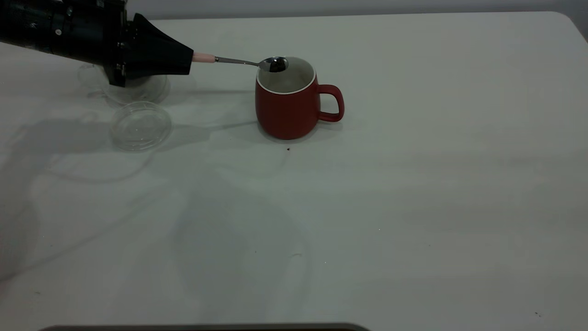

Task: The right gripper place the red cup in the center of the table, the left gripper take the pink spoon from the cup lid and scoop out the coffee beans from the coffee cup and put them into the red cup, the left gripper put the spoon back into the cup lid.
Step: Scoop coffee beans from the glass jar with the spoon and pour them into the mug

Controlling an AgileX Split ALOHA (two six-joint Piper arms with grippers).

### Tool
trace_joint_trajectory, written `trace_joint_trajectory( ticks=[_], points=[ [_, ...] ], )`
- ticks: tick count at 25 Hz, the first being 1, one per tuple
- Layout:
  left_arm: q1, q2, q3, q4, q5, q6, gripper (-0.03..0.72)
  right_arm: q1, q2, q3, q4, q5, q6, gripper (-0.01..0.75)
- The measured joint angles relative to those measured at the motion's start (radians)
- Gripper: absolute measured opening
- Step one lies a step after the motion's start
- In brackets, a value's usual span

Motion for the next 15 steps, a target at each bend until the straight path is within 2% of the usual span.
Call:
trace_joint_trajectory(
  ticks=[6,15],
  points=[
    [-0.009,0.000,0.000,0.000,-0.009,0.122,0.127,0.000,0.000,0.000,0.000,0.000,0.000,0.486],
    [-0.038,0.000,0.000,-0.015,-0.133,0.303,0.127,0.000,0.000,0.000,0.000,0.000,0.000,0.486]
  ],
)
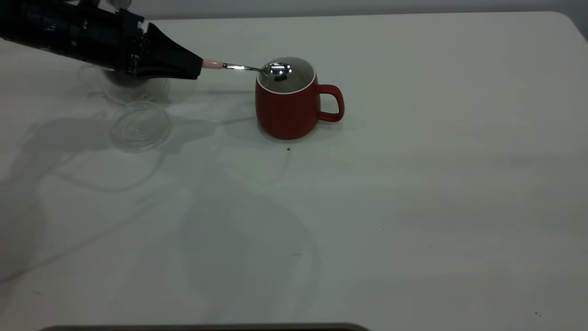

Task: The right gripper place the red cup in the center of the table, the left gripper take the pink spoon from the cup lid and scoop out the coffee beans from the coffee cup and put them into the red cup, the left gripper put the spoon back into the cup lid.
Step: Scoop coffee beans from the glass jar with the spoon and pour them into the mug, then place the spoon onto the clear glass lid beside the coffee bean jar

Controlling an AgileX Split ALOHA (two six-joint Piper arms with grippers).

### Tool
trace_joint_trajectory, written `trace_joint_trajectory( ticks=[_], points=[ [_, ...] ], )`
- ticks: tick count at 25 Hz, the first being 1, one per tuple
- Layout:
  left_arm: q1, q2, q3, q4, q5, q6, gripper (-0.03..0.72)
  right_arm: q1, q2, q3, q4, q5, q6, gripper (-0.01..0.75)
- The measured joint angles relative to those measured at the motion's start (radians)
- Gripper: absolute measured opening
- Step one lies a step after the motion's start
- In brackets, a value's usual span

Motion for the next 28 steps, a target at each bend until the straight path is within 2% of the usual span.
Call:
trace_joint_trajectory(
  ticks=[5,14,22,28],
  points=[
    [-0.017,0.000,0.000,-0.011,-0.019,0.094,0.127,0.000,0.000,0.000,0.000,0.000,0.000,0.486],
    [-0.018,-0.026,0.000,-0.008,0.009,0.064,0.127,0.000,0.000,0.000,0.000,0.000,0.000,0.486],
    [-0.004,-0.214,0.000,0.051,0.133,-0.141,0.127,0.000,0.000,0.000,0.000,0.000,0.000,0.486],
    [0.096,-0.340,0.000,0.239,0.155,-0.357,0.127,0.000,0.000,0.000,0.000,0.000,0.000,0.486]
  ],
)
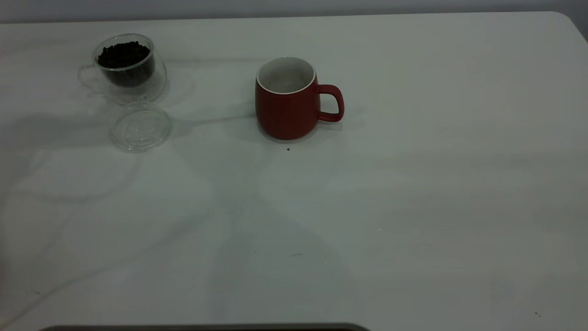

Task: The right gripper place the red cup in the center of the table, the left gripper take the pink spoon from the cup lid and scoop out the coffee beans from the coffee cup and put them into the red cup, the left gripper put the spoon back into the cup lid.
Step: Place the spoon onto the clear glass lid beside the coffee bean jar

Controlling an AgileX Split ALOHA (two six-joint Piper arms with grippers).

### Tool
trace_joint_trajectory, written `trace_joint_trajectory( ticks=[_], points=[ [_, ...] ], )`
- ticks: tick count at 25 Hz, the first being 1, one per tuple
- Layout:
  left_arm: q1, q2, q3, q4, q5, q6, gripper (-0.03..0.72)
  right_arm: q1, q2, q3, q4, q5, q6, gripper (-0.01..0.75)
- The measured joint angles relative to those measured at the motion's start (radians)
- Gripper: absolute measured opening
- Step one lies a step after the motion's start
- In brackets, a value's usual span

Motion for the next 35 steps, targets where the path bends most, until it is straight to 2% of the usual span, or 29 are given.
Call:
trace_joint_trajectory(
  ticks=[5,10,13,19,23,28,35],
  points=[
    [0.154,-0.020,0.029,0.110,0.001,-0.065,0.127,0.000,0.000,0.000,0.000,0.000,0.000,0.486],
    [0.306,0.045,0.106,0.119,0.001,-0.045,0.127,0.000,0.000,0.000,0.000,0.000,0.000,0.486],
    [0.369,0.125,0.111,0.119,-0.005,-0.062,0.127,0.000,0.000,0.000,0.000,0.000,0.000,0.486],
    [0.387,0.248,0.111,0.086,-0.014,-0.028,0.127,0.000,0.000,0.000,0.000,0.000,0.000,0.486],
    [0.387,0.288,0.111,0.005,-0.057,0.021,0.127,0.000,0.000,0.000,0.000,0.000,0.000,0.486],
    [0.387,0.304,0.111,-0.016,-0.125,0.035,0.127,0.000,0.000,0.000,0.000,0.000,-0.001,0.486],
    [0.385,0.365,0.076,-0.020,-0.118,0.035,0.127,0.000,0.000,0.000,0.000,0.000,-0.001,0.486]
  ],
)
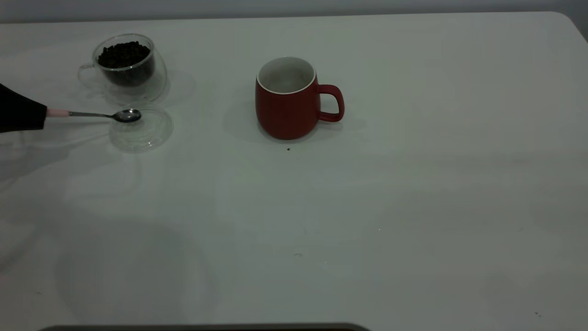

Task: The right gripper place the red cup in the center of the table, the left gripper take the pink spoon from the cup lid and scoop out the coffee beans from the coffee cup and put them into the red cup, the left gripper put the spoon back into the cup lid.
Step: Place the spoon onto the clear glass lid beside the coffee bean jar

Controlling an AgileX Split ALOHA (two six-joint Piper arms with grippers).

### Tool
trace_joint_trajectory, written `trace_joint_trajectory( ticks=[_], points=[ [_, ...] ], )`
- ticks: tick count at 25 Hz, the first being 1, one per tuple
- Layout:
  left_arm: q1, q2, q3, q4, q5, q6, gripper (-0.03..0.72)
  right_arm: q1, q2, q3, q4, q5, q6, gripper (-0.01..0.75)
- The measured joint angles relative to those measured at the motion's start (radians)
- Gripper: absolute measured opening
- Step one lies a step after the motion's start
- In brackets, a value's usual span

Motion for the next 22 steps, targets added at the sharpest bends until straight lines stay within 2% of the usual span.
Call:
trace_joint_trajectory(
  ticks=[9,22],
  points=[
    [-0.015,0.073,-0.110,0.001,0.085,-0.038,0.127,0.000,0.000,0.000,0.000,0.000,0.000,0.486],
    [-0.072,0.082,-0.156,0.049,0.050,-0.048,0.127,0.000,0.000,0.000,0.000,0.000,0.000,0.486]
  ],
)
